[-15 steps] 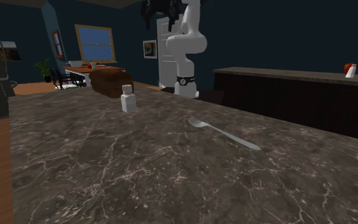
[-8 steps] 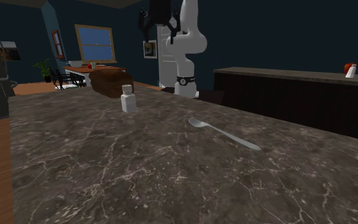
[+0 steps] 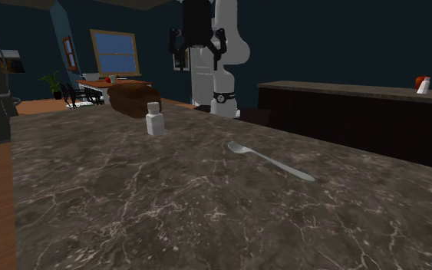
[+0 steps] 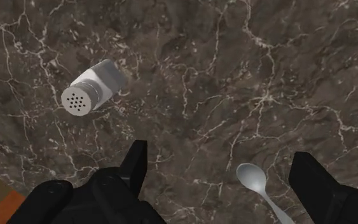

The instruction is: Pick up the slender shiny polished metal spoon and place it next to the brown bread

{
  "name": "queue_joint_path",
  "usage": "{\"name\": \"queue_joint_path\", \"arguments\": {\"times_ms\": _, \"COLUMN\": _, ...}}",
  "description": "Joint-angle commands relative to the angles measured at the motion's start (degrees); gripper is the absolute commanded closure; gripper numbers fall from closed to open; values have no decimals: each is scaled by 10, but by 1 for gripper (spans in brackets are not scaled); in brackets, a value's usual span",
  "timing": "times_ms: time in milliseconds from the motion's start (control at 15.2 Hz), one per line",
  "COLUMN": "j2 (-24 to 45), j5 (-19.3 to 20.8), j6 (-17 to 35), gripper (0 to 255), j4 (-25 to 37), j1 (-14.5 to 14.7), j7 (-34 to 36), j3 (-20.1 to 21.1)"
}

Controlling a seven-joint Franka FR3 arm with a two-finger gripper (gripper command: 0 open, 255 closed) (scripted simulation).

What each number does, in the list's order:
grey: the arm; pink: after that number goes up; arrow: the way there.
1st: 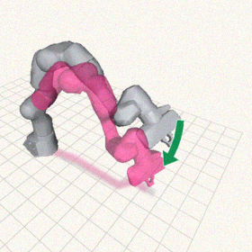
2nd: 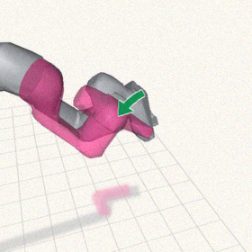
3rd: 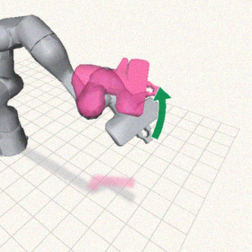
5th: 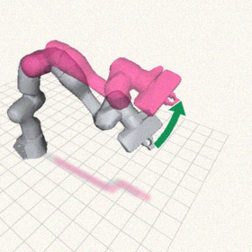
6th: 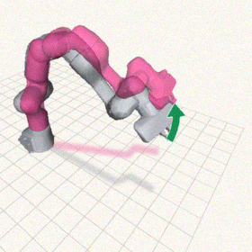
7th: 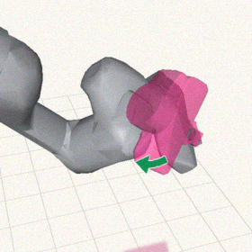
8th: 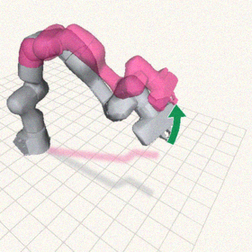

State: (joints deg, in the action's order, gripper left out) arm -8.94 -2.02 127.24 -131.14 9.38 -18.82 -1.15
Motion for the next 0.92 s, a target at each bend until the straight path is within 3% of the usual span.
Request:
{"name": "queue_joint_path", "arguments": {"times_ms": 0, "j2": 45, "j5": -16, "j6": 25, "gripper": 0, "j4": 22, "j1": 10, "j7": -24, "j3": 3}}
{"name": "queue_joint_path", "arguments": {"times_ms": 858, "j2": 286, "j5": -96, "j6": 82, "gripper": 0, "j4": 214, "j1": 39, "j7": -170, "j3": 56}}
